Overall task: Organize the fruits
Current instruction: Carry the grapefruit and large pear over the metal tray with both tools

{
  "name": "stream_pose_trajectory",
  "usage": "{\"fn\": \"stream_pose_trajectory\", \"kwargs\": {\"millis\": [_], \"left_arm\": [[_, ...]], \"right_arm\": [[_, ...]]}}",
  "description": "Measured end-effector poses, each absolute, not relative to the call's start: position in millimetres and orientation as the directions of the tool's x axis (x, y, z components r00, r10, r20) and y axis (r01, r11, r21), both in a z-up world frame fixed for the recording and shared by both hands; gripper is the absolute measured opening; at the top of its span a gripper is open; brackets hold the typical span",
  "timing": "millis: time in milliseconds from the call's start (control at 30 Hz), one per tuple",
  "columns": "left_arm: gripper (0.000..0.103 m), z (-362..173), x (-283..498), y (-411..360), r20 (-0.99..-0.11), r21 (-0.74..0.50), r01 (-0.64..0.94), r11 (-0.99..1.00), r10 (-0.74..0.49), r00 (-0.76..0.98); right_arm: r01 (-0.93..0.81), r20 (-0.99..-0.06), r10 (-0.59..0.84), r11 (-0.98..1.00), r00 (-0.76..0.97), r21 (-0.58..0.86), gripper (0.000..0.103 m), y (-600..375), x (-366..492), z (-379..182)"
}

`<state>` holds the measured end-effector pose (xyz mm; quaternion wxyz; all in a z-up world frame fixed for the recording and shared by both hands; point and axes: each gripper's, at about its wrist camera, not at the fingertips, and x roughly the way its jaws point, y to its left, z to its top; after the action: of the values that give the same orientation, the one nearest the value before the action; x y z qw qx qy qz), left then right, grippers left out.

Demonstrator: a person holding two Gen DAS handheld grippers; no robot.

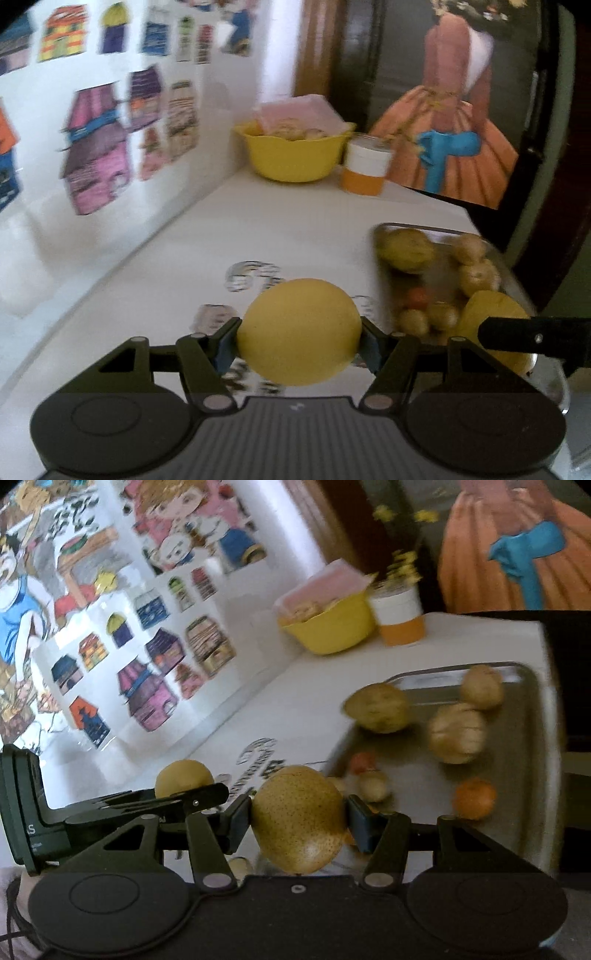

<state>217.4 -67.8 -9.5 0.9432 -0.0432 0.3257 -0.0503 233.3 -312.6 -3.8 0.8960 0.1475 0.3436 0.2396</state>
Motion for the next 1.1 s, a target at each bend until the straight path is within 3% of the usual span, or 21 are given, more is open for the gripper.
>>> {"fn": "stream_pose_trajectory", "kwargs": {"millis": [367,1100], "left_arm": [[0.069,-16,215,-125,-0.627,-0.128,0.172,0.977,-0.214,0.749],[0.069,-31,214,-151,-0.674,-0.092,0.237,0.967,-0.236,0.7]], "right_arm": [[-0.234,-0.548,0.436,0.886,0.714,0.4,0.057,-366,205,-12],[-0.16,-0.57,0.35,0.92,0.743,0.357,0.057,-372,189,-30]]}}
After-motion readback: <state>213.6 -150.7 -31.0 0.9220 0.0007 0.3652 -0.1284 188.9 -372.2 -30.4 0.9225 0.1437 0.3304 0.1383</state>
